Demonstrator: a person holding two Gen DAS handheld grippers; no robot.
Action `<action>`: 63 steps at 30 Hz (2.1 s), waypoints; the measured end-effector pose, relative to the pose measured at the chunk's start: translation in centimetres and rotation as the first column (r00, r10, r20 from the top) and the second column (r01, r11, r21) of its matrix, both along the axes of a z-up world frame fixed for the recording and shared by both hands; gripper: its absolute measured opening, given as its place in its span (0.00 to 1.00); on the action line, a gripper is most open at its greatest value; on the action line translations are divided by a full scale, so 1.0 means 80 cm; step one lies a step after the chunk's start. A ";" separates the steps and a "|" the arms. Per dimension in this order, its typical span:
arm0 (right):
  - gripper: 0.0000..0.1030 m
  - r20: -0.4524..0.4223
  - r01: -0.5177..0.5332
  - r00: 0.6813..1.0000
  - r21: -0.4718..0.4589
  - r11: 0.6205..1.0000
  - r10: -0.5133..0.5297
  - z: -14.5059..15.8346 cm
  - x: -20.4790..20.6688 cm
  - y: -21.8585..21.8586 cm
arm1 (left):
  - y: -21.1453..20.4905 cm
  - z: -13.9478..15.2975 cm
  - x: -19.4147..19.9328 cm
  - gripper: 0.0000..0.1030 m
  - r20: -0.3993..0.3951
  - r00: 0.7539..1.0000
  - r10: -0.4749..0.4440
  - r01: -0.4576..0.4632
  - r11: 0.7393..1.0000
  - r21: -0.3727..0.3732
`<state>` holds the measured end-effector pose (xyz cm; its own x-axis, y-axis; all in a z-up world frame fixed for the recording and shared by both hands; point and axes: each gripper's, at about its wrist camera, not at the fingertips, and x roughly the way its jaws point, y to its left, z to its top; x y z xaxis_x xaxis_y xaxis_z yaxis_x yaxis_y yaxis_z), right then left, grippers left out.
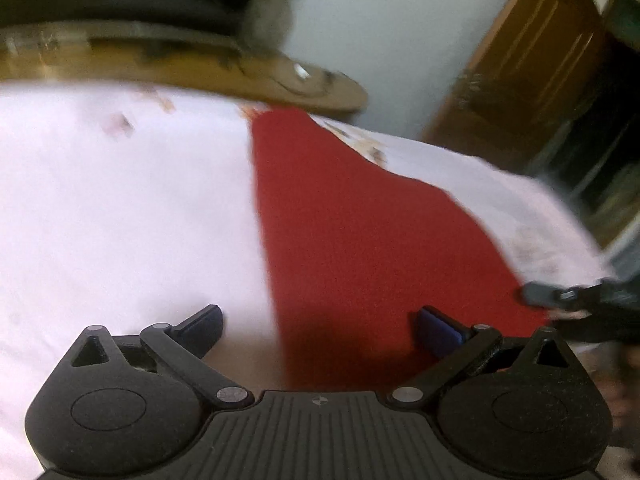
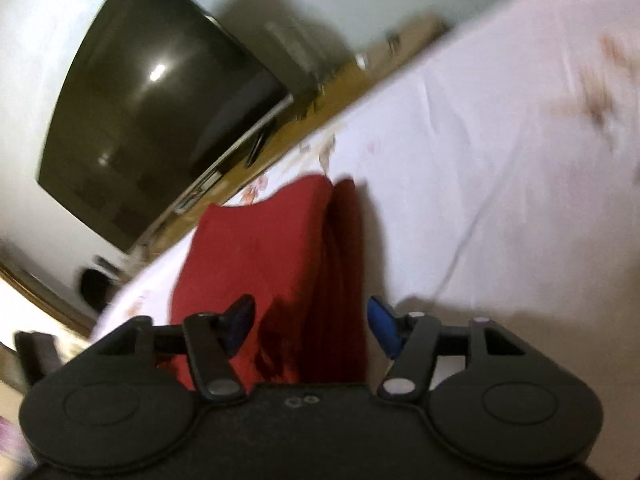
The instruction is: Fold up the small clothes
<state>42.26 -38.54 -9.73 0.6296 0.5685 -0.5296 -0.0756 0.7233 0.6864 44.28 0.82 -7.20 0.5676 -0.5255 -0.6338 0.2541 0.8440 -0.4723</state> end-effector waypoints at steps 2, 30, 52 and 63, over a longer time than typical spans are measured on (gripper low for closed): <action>0.76 -0.077 -0.011 0.997 0.085 0.996 0.018 -0.016 0.010 -0.016 | 0.012 -0.016 0.009 0.95 -0.092 0.994 -0.051 0.035 0.986 -0.166; 0.40 0.019 -0.199 0.980 0.156 0.968 0.198 -0.032 0.054 0.037 | 0.003 -0.023 0.033 0.42 -0.064 0.996 -0.063 0.043 0.958 -0.285; 0.40 0.101 -0.237 0.968 0.080 0.968 0.229 0.054 0.008 0.192 | 0.196 0.064 -0.057 0.41 0.049 0.998 -0.043 0.056 0.957 -0.286; 0.40 0.057 -0.323 0.946 0.158 0.933 0.318 0.016 0.032 0.395 | 0.428 0.032 -0.086 0.42 -0.062 0.995 0.072 -0.086 0.958 -0.272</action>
